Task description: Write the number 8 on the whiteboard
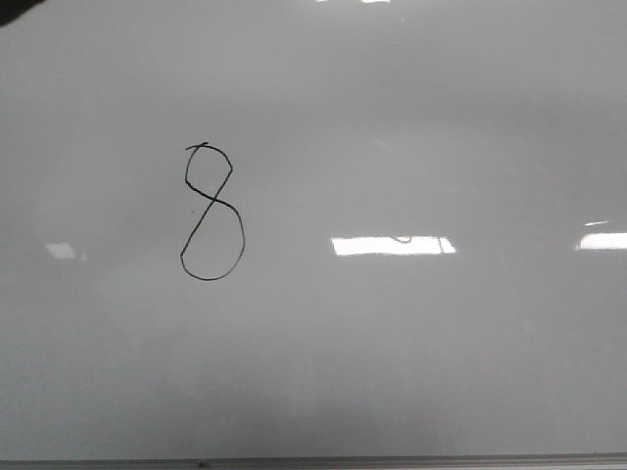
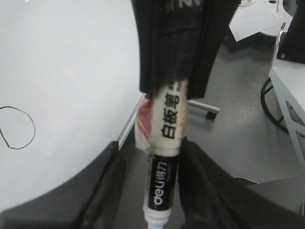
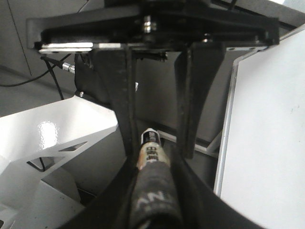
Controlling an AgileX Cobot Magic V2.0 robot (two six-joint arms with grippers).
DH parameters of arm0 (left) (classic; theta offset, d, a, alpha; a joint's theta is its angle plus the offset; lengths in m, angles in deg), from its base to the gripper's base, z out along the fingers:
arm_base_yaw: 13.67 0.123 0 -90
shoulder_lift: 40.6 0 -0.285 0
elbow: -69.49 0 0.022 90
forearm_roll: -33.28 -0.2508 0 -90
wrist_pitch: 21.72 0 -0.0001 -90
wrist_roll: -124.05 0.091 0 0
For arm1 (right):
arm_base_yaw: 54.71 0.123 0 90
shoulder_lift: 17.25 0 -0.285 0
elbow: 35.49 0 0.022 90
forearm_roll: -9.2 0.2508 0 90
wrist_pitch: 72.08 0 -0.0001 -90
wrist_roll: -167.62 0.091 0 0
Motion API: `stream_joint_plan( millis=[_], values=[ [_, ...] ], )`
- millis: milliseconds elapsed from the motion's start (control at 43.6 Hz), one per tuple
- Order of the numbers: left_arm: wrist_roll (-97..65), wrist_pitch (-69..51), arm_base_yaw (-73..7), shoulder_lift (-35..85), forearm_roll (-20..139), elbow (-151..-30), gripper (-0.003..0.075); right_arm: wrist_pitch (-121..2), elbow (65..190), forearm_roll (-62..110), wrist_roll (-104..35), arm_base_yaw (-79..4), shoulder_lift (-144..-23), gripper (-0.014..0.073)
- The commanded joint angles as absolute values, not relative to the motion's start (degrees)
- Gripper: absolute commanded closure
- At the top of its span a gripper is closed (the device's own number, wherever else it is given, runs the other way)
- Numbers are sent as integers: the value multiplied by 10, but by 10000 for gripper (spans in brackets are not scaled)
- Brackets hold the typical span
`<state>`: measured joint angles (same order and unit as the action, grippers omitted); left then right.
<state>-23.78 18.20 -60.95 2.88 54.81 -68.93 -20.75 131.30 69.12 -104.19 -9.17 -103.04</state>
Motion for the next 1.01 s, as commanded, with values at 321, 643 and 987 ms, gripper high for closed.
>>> stream_joint_plan(
  millis=[321, 643, 987],
  values=[
    [-236, 160, -614, 34, 563, -711, 720, -222, 1332, 741, -1041, -92, -1011, 633],
    [-250, 158, -613, 34, 563, -711, 741, -288, 1332, 758, -924, -98, -997, 44],
    [-619, 146, -552, 88, 322, -715, 741, -270, 1280, 750, -844, -224, -864, 34]
  ],
)
